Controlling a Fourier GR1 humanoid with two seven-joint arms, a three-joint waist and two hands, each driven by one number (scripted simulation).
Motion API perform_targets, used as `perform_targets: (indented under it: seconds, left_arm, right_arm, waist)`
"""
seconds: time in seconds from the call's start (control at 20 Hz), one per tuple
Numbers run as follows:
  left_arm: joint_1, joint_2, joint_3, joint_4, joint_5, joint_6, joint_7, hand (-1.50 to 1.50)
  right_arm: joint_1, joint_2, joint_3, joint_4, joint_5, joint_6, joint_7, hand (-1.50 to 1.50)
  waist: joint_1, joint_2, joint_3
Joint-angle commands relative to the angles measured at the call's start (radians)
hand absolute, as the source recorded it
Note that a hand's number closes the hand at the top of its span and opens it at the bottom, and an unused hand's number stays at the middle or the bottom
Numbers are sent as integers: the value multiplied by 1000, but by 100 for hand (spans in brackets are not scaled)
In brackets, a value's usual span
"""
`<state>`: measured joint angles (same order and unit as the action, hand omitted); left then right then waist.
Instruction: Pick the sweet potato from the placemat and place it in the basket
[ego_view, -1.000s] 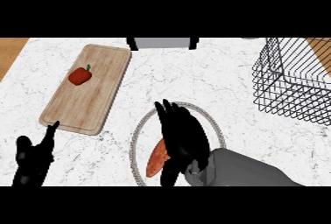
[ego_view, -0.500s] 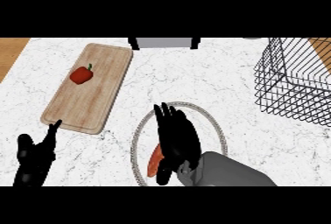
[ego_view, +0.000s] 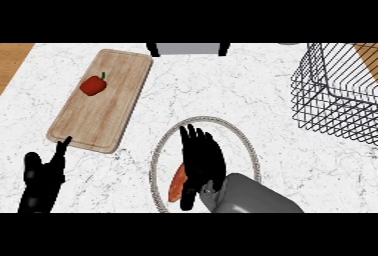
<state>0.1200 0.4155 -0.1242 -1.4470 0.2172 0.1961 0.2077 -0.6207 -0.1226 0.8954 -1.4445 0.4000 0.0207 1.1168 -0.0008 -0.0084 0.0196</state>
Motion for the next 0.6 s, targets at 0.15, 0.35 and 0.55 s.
perform_targets:
  seconds: [0.15,0.35,0.55]
  left_arm:
    - [-6,-56,-27,79,31,-67,2,0]
    - [34,-80,-48,37,13,-56,2,0]
    - [9,-81,-44,39,10,-59,43,0]
  right_arm:
    - [55,73,22,24,78,-12,112,-150]
    - [73,84,1,59,109,-16,74,-150]
    - [86,92,-19,83,126,-2,56,-150]
  waist:
    - [-9,8,-21]
    - [0,8,-20]
    - [-5,8,-20]
